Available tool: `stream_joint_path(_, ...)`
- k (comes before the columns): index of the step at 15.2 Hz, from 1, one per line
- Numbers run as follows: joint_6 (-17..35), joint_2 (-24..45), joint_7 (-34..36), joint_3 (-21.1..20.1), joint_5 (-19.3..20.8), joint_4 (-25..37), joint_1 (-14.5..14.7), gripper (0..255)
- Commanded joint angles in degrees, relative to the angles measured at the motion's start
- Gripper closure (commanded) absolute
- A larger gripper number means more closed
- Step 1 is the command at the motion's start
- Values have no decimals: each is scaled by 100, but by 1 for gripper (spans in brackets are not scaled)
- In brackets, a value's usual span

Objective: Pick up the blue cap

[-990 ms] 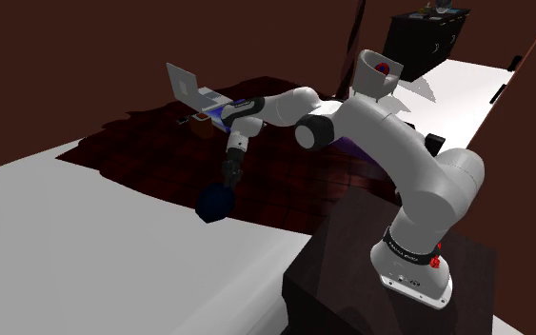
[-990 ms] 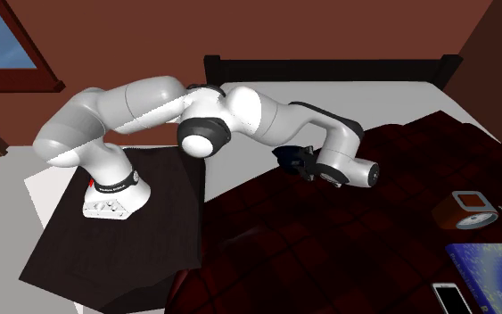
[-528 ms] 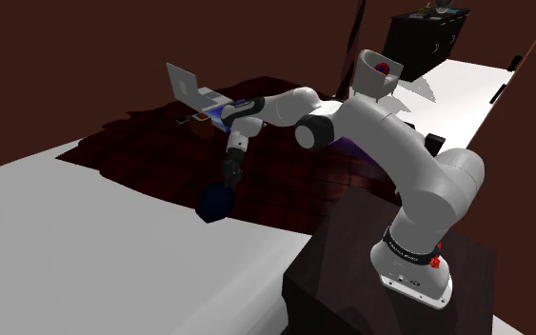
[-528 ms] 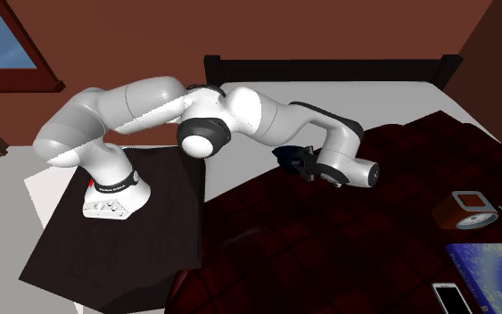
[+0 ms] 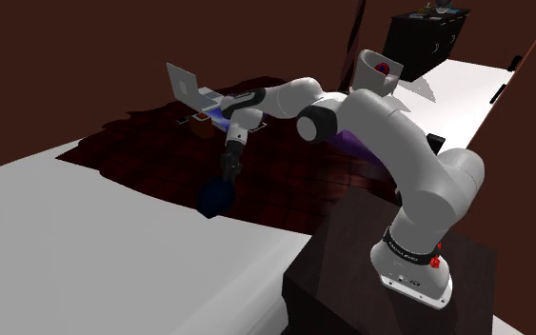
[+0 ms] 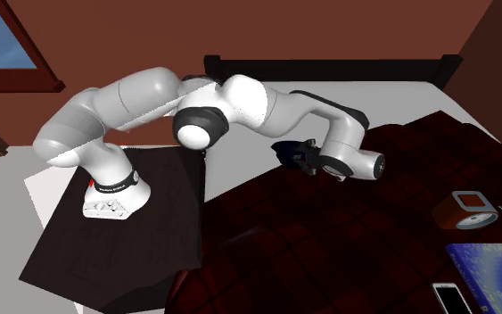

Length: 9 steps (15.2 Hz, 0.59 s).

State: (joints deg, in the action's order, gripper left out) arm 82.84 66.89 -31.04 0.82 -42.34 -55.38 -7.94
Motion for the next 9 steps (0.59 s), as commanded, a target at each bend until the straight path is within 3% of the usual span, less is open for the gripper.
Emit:
stream_joint_path(1, -19, -150, 15, 2, -7, -125, 5, 255)
stream_joint_path(9, -151, -521, 121, 7, -16, -328, -1, 255)
